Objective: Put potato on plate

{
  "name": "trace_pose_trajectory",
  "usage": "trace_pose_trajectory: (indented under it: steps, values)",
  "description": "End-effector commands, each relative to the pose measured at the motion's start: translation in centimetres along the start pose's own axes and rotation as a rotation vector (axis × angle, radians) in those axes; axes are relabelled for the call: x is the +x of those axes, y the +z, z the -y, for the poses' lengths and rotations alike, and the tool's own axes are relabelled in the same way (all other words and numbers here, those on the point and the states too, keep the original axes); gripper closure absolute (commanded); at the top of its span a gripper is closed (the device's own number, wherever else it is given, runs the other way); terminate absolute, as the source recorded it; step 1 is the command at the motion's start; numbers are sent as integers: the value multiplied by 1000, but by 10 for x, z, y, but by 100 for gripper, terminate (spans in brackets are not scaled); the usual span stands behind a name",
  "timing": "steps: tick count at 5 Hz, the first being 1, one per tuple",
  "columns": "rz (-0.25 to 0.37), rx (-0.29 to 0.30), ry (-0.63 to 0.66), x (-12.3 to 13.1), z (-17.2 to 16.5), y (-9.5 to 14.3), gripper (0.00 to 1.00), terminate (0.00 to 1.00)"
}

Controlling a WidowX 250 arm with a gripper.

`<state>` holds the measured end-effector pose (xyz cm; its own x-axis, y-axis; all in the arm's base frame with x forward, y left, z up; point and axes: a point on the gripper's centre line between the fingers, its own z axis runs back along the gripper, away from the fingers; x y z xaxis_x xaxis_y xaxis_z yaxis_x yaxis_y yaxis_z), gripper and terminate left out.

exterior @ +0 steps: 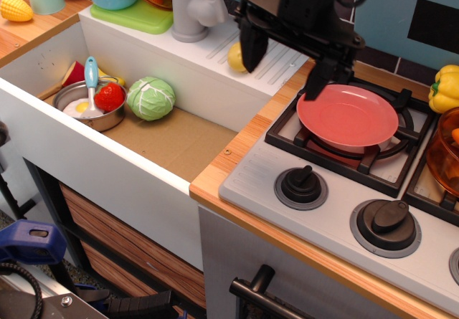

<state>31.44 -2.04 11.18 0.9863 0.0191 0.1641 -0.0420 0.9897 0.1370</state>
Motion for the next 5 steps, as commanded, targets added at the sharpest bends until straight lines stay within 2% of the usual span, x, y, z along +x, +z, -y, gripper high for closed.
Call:
trace_pose_trajectory:
  steps: [1,3,4,5]
  values:
    - [61,-32,-42,47,-41,0,0,0]
    - [92,-44,-109,92,-84,-30,0,0]
    - [163,-56,-124,103,-93,-58,0,0]
    - [190,-67,-134,110,-100,-77,0,0]
